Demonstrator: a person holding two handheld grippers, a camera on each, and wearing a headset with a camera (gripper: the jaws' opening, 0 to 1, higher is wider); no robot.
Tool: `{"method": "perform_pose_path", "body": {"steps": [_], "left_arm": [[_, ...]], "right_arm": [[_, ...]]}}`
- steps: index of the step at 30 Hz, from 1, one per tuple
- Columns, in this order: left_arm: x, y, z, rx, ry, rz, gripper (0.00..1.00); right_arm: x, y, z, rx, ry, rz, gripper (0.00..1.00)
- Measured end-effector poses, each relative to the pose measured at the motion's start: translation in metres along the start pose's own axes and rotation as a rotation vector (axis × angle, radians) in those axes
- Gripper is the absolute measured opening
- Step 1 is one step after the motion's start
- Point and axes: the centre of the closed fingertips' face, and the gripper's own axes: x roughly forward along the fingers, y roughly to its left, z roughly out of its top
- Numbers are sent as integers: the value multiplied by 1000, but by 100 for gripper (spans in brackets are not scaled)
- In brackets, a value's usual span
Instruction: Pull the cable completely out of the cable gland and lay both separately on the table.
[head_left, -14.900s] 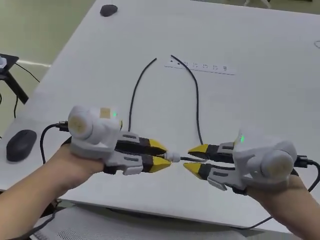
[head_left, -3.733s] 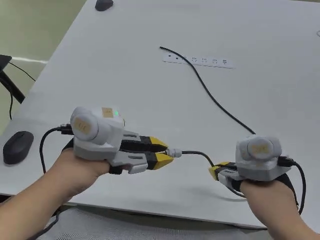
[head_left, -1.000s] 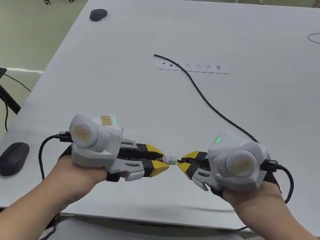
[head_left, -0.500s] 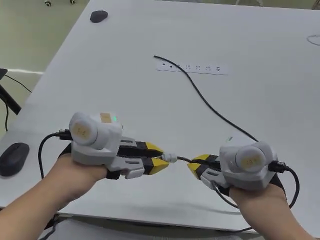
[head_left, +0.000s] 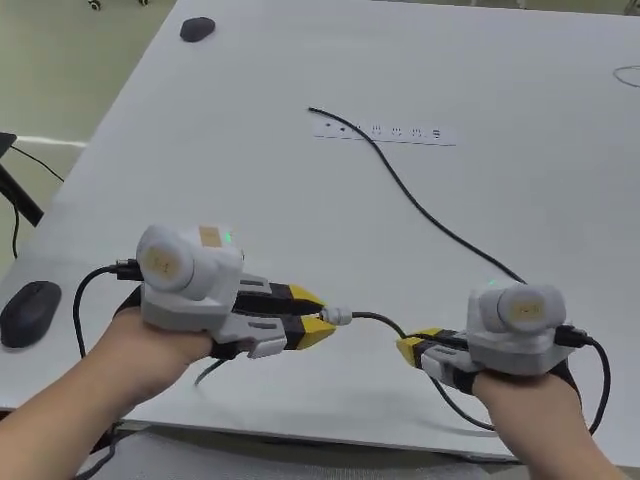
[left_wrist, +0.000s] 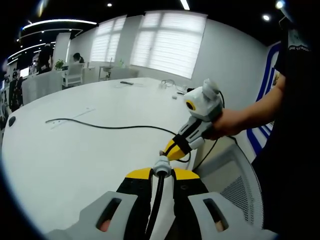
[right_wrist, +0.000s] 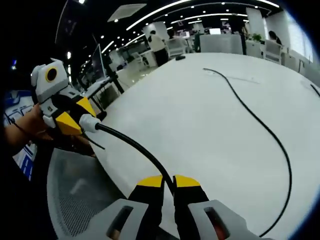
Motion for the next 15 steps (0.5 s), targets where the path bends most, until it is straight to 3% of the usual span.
{"method": "perform_pose_path", "body": {"steps": [8,11,15], "left_arm": [[-3,-1,0,-9,-15,-2,15],[-4,-3,0,-9,-18,-4,15],[-3,-5,-4,-13,-13,-12,15]], "right_arm": [[2,-14,-18,196,28,-43,1],[5,-14,-32,315,84,-26,1],[7,-19,-34,316,77,-30,2]]}}
